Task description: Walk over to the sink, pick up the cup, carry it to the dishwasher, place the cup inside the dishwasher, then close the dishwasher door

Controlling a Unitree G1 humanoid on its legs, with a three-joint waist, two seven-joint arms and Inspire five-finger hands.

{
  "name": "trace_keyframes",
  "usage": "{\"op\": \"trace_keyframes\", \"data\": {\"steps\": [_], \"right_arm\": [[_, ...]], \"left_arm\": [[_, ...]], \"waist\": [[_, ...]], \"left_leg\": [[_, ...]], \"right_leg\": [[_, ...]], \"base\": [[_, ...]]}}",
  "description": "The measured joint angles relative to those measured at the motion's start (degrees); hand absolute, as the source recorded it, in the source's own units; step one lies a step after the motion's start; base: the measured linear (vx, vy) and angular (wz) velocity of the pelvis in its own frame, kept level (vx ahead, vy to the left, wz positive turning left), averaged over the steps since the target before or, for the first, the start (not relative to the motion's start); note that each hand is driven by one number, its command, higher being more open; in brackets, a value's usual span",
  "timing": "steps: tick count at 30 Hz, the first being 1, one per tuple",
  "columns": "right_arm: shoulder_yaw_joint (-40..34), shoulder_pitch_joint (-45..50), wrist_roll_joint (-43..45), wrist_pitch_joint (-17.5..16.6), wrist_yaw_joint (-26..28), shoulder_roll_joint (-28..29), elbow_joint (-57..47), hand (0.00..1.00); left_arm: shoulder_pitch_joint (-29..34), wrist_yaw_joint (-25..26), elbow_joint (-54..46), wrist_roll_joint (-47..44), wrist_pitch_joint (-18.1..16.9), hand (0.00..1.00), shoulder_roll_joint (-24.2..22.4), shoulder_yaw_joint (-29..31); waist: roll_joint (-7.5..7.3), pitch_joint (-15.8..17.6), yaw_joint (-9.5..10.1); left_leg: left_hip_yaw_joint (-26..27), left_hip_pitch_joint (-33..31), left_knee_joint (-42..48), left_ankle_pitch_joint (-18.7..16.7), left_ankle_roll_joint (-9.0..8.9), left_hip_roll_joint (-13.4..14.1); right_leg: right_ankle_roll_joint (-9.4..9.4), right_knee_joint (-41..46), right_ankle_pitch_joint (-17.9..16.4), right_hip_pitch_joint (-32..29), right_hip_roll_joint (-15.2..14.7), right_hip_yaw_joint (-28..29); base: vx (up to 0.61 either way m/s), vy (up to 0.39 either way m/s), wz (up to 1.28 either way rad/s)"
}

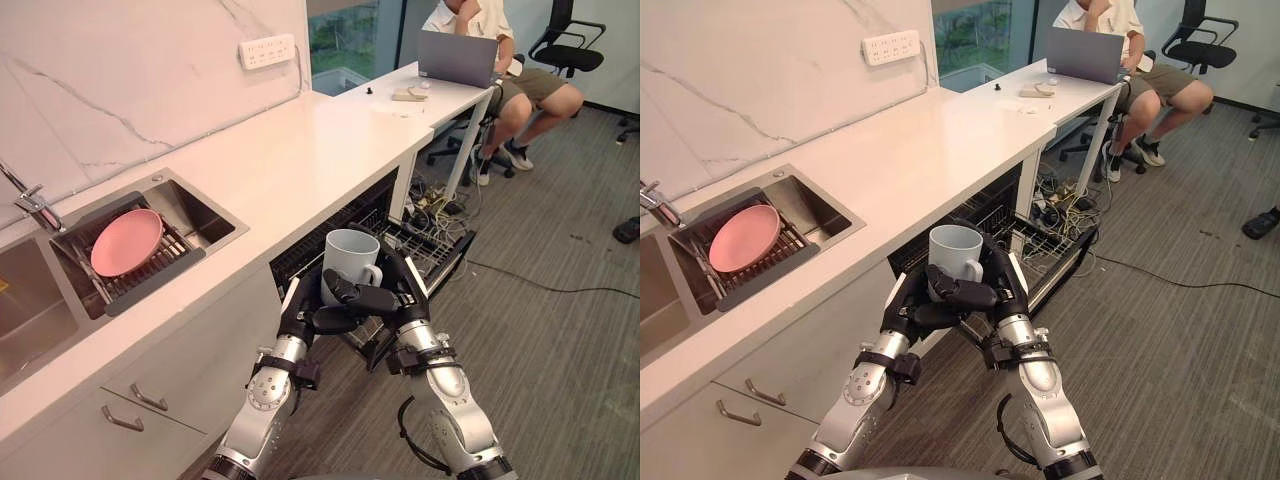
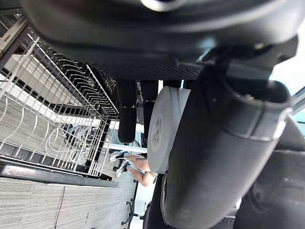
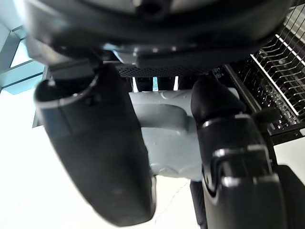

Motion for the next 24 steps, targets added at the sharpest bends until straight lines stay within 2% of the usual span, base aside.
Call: {"op": "trace_keyframes", "data": {"steps": [1, 2, 10, 14, 18, 24], "right_arm": [[0.0, 0.0, 0.4, 0.0, 0.0, 0.1, 0.2, 0.3], [0.0, 0.0, 0.4, 0.0, 0.0, 0.1, 0.3, 0.3], [-2.8, -1.5, 1.0, 0.0, -0.6, 0.8, 0.2, 0.3], [-8.6, -1.6, -4.6, 0.0, -3.1, 2.6, -2.4, 0.3], [-13.3, -1.6, -12.4, -1.4, -5.7, 2.5, -6.4, 0.3], [-15.8, -0.9, -16.1, -1.7, -6.8, 2.4, -6.7, 0.3]], "left_arm": [[0.0, 0.0, 0.0, 0.0, 0.0, 0.3, 0.2, -0.1], [0.0, 0.0, 0.0, 0.0, 0.0, 0.9, 0.4, -0.1], [0.8, -0.2, -3.4, 0.9, 0.0, 0.9, 0.2, -0.2], [2.9, 0.0, -7.5, 3.0, -0.6, 0.9, -0.6, 1.0], [4.9, 1.5, -7.9, 4.7, -1.3, 0.9, -1.7, 6.7], [8.4, 2.3, -7.9, 4.6, -1.3, 0.9, -1.9, 10.2]], "waist": [[-0.01, 0.0, 0.03], [-0.02, 0.0, 0.08], [-0.85, -0.3, 0.2], [-1.16, -0.4, 0.85], [-1.17, -0.4, 0.91], [-1.22, -0.3, 1.18]], "left_leg": [[-0.2, -0.1, 0.0, 0.1, -0.01, 0.0], [-0.4, -0.2, 0.0, 0.2, -0.05, 0.0], [-0.9, 0.2, -1.7, 1.2, 0.05, -0.2], [-0.8, 0.4, -1.9, 1.3, 0.06, -0.3], [-0.8, 0.6, -2.0, 1.3, 0.06, -0.2], [-0.8, 0.5, -2.3, 1.3, 0.04, -0.2]], "right_leg": [[-0.02, 0.0, 0.0, 0.0, 0.0, -0.2], [-0.03, 0.0, 0.0, 0.0, 0.0, -0.5], [-0.02, 0.0, 0.0, -0.1, 0.1, -1.0], [0.0, 0.0, 0.0, -0.1, 0.1, -0.9], [0.01, 0.0, 0.0, 0.0, 0.0, -0.8], [0.03, -0.1, 0.0, -0.1, -0.1, -1.0]], "base": [[-0.02, -0.023, 0.11], [-0.02, -0.023, 0.1], [-0.01, -0.006, 0.03], [0.0, 0.0, 0.0], [0.0, 0.0, 0.0], [0.0, 0.0, 0.0]]}}
